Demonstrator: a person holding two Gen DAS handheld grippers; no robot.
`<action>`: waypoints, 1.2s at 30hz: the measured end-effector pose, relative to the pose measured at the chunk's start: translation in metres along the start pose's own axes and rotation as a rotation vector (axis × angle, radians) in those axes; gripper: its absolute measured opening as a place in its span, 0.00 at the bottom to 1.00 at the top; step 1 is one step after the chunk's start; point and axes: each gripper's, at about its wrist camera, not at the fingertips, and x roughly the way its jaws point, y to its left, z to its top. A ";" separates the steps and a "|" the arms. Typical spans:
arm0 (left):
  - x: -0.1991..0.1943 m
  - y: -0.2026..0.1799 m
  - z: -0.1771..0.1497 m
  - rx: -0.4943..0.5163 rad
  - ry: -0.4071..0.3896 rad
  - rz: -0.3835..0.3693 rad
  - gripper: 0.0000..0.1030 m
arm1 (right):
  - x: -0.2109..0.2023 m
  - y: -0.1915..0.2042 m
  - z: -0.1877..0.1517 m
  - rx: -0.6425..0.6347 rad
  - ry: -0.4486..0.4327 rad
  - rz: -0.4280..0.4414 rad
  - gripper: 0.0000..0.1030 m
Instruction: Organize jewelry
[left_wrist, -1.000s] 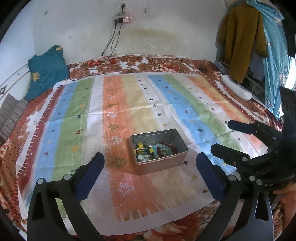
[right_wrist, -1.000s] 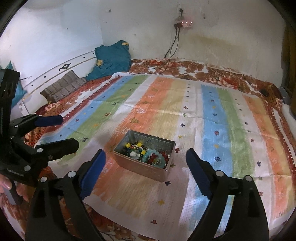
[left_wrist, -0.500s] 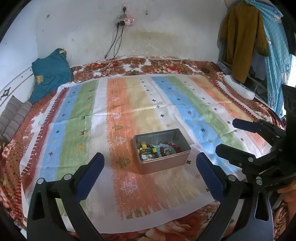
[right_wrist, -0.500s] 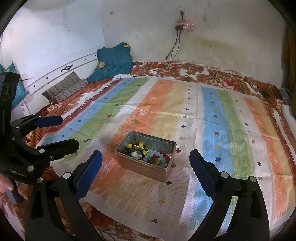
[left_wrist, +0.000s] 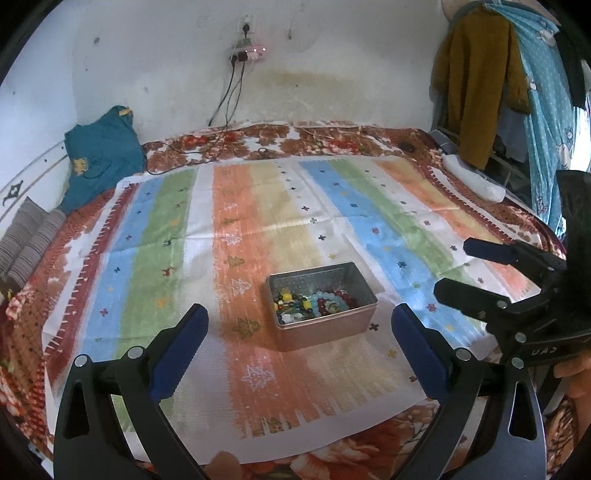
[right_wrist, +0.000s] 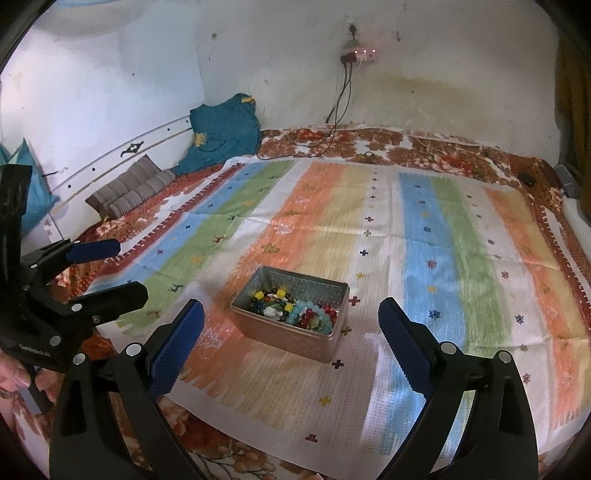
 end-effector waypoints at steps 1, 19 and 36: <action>0.000 0.000 0.000 0.001 0.001 0.006 0.95 | -0.001 0.000 0.000 -0.003 -0.007 -0.005 0.93; -0.004 0.002 0.000 -0.012 -0.025 0.008 0.95 | -0.008 0.003 -0.002 -0.009 -0.036 0.016 0.93; -0.007 -0.003 0.001 0.014 -0.043 -0.013 0.95 | -0.010 0.004 -0.002 -0.012 -0.055 0.016 0.94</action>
